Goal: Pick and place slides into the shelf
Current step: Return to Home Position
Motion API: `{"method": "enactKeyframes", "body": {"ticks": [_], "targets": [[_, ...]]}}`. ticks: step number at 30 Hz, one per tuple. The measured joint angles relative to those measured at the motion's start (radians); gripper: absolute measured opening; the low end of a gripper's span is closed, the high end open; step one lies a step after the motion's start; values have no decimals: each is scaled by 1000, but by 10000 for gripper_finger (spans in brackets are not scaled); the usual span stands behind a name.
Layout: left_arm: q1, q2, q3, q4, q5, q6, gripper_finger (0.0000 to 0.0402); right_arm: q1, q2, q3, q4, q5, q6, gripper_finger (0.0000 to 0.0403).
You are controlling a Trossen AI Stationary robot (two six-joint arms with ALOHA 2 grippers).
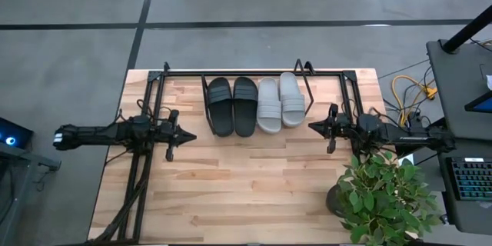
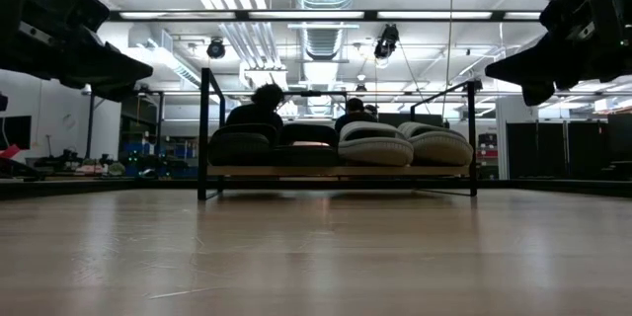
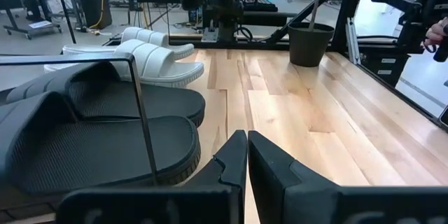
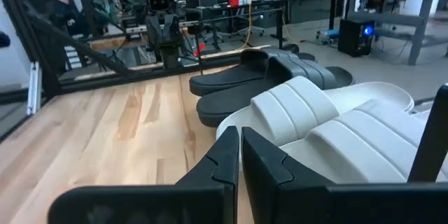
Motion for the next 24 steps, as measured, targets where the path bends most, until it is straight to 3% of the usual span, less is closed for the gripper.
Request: {"method": "enactKeyframes", "body": {"ticks": [11,17,24], "targets": [[0,31,-1,2,0,0,0,0,0,0,0,1,-15,9],[0,37,-1,3,-1,0,0,0,1,0,0,1,99,9],[0,39,-1,3,-3,0,0,0,1,0,0,1,93,9]]}}
